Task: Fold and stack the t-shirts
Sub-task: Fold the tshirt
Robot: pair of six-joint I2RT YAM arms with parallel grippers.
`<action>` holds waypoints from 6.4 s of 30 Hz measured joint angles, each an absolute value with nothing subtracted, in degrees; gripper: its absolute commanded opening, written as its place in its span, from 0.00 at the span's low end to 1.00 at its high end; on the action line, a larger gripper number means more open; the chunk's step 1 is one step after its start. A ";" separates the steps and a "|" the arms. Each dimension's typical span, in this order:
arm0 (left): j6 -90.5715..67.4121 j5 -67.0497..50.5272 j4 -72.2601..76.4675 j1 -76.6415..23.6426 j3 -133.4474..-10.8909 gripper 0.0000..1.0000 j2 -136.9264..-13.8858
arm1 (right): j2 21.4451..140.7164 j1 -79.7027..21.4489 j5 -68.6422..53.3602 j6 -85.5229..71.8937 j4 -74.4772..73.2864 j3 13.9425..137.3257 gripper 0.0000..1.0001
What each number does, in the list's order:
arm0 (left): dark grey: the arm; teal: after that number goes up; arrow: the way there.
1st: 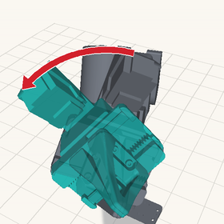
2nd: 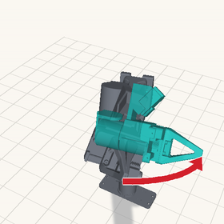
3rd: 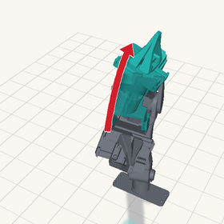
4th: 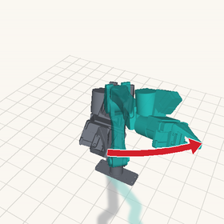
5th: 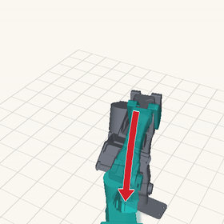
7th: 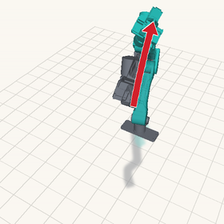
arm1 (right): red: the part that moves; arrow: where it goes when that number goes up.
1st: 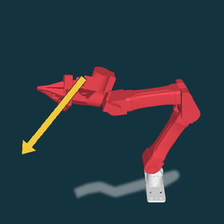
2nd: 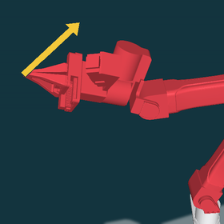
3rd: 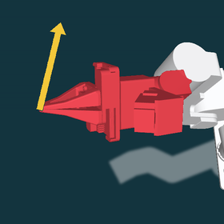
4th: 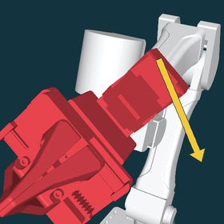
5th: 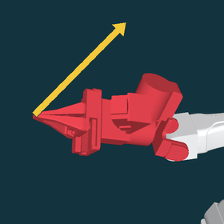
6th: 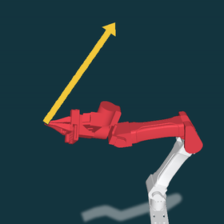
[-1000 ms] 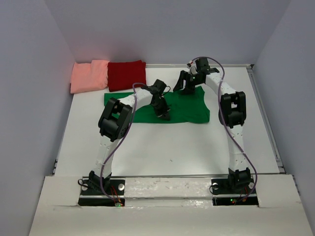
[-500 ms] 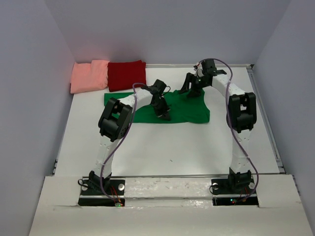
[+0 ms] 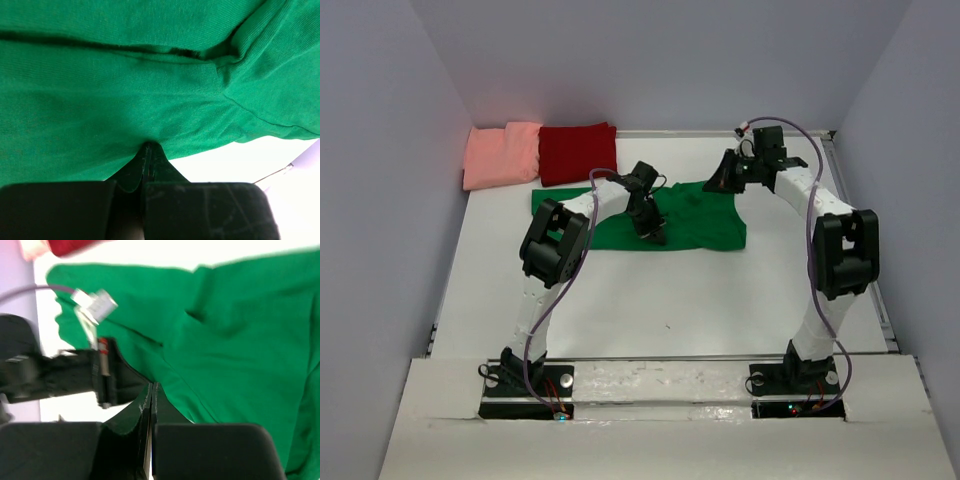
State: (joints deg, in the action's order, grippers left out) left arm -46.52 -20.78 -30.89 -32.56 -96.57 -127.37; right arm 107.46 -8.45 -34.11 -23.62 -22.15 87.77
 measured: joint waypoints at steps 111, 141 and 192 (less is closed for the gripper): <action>-12.01 -40.49 -17.96 -26.04 -121.01 0.54 -143.79 | 120.60 -8.67 -24.84 -22.68 -35.20 86.21 0.00; -14.92 -48.69 -14.81 -26.04 -125.78 0.28 -147.37 | 120.60 -8.67 -24.77 -22.68 -35.22 86.19 0.00; -15.88 -39.97 -13.50 -25.41 -126.10 0.56 -148.00 | 120.57 -8.67 -24.43 -22.65 -35.22 86.11 0.00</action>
